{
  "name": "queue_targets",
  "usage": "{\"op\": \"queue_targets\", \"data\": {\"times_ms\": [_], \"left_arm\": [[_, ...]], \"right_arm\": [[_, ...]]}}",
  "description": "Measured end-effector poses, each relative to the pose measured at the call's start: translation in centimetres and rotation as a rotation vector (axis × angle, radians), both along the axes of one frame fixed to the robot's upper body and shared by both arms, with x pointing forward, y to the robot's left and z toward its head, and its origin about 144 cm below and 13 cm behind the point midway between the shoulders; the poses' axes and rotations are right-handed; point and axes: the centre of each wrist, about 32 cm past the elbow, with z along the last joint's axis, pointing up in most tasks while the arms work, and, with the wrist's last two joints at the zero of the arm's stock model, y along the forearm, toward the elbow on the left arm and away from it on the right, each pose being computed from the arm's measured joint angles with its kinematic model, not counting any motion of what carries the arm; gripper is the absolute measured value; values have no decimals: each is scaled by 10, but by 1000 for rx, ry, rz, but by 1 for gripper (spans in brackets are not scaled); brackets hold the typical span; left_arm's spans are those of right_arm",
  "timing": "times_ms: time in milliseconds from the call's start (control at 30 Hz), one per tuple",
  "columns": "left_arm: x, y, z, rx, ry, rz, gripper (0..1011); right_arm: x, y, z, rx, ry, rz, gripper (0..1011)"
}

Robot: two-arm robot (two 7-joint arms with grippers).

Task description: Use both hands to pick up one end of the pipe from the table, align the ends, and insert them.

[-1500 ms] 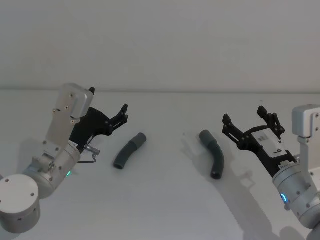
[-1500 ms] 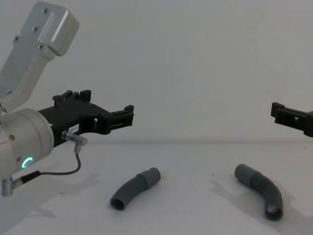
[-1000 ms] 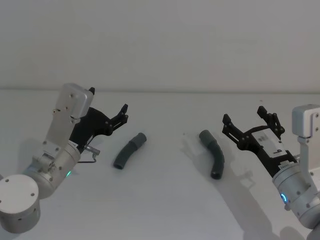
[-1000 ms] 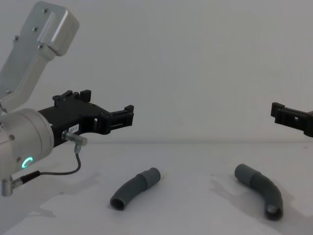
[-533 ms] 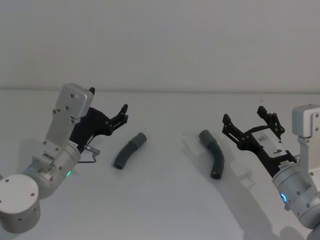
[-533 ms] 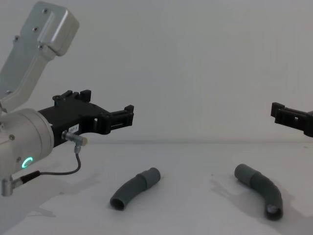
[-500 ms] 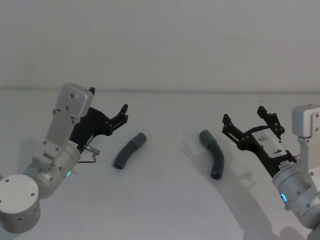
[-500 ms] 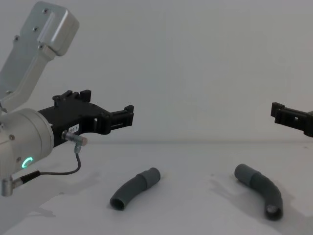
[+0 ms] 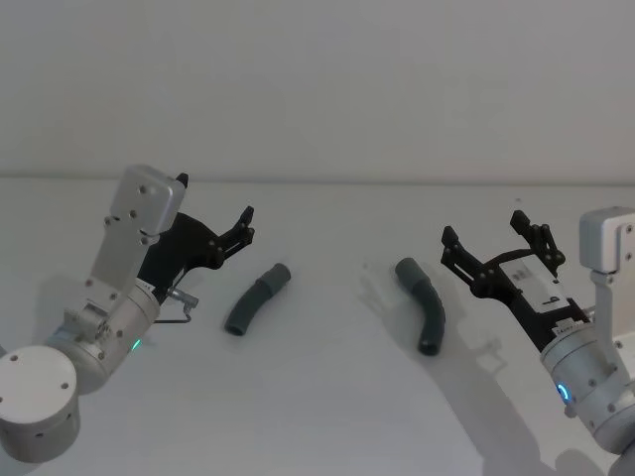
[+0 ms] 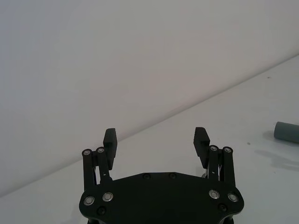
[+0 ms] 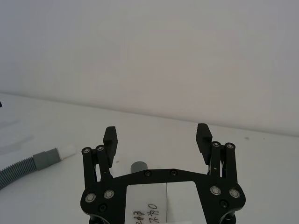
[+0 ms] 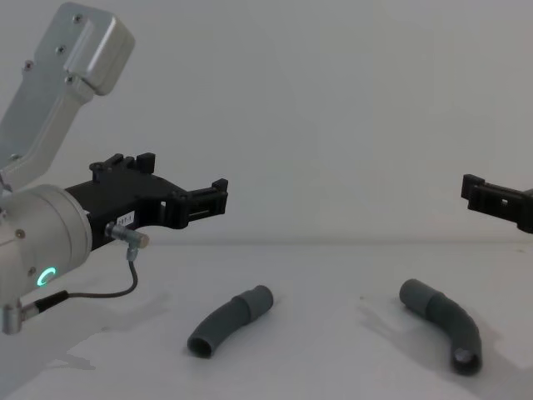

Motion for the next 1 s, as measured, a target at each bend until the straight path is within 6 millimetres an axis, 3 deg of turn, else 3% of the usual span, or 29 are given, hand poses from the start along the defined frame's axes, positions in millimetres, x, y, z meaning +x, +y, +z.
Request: {"op": "queue_targets", "data": {"times_ms": [667, 1000], "left_arm": [[0, 0, 0, 1, 2, -2, 1001], [6, 4, 10, 53, 62, -72, 1001]], "right_arm": [[0, 0, 0, 0, 0, 0, 1001], [0, 0, 0, 0, 0, 0, 1001]]}}
